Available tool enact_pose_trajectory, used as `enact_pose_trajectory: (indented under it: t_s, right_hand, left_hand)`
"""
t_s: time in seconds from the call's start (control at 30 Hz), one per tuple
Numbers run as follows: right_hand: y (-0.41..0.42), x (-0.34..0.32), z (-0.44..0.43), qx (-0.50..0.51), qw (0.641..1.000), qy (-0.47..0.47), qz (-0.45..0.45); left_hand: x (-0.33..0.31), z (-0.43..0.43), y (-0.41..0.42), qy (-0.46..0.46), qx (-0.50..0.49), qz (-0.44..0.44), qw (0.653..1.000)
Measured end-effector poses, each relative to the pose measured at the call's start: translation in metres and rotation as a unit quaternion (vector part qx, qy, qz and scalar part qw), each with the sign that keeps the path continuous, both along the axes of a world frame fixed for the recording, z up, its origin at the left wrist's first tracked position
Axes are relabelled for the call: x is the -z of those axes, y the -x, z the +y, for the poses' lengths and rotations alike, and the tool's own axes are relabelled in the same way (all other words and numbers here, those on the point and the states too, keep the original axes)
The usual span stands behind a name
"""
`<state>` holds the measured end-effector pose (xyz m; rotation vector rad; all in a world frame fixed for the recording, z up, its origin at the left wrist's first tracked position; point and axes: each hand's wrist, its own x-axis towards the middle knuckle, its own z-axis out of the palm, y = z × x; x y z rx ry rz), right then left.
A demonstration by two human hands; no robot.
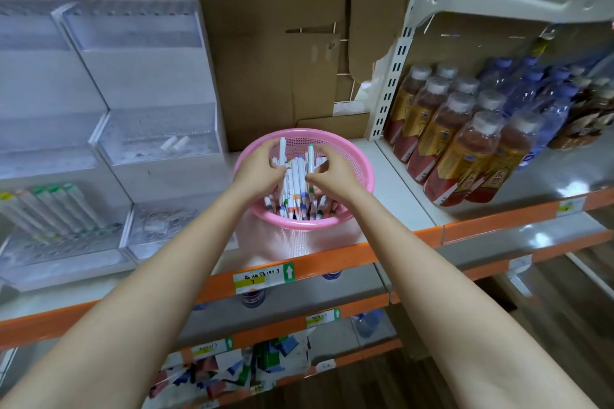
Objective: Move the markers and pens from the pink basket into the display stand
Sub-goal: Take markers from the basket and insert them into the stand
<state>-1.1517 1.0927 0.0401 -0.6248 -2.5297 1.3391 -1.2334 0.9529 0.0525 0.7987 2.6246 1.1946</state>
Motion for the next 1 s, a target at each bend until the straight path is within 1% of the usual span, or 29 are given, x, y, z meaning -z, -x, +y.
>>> enact_pose_trajectory:
  t_s: [0.1,0.23,0.4,0.57,0.63,0.73,0.83,1.0]
  right_hand:
    - [-0.004,-0.005,-0.004,-0.024,0.999,0.007,0.032]
    - [-0.009,-0.015,-0.013,-0.048,0.995,0.006,0.091]
    - [-0.011,-0.029,-0.030,-0.042,0.988,0.029,0.146]
    - [-0.014,-0.044,-0.056,-0.054,0.980,0.009,0.193]
    - [-0.013,-0.047,-0.067,-0.047,0.977,-0.001,0.206]
    - [-0.012,-0.051,-0.088,-0.039,0.974,-0.024,0.220]
    - [-0.007,-0.056,-0.112,-0.040,0.970,-0.032,0.237]
    - [0.007,-0.061,-0.162,-0.068,0.962,-0.032,0.263]
  left_hand:
    - [0.001,-0.007,-0.001,-0.063,0.006,-0.010,0.998]
    - [-0.006,-0.018,-0.006,-0.097,0.040,0.010,0.994]
    - [-0.018,-0.030,-0.015,-0.153,0.049,0.040,0.986]
    - [-0.031,-0.049,-0.023,-0.153,0.031,0.107,0.982]
    - [-0.035,-0.064,-0.025,-0.167,0.022,0.126,0.978]
    - [-0.041,-0.091,-0.026,-0.196,0.000,0.133,0.972]
    - [-0.047,-0.123,-0.024,-0.199,-0.023,0.148,0.968]
    - [-0.050,-0.179,-0.013,-0.209,-0.056,0.139,0.966]
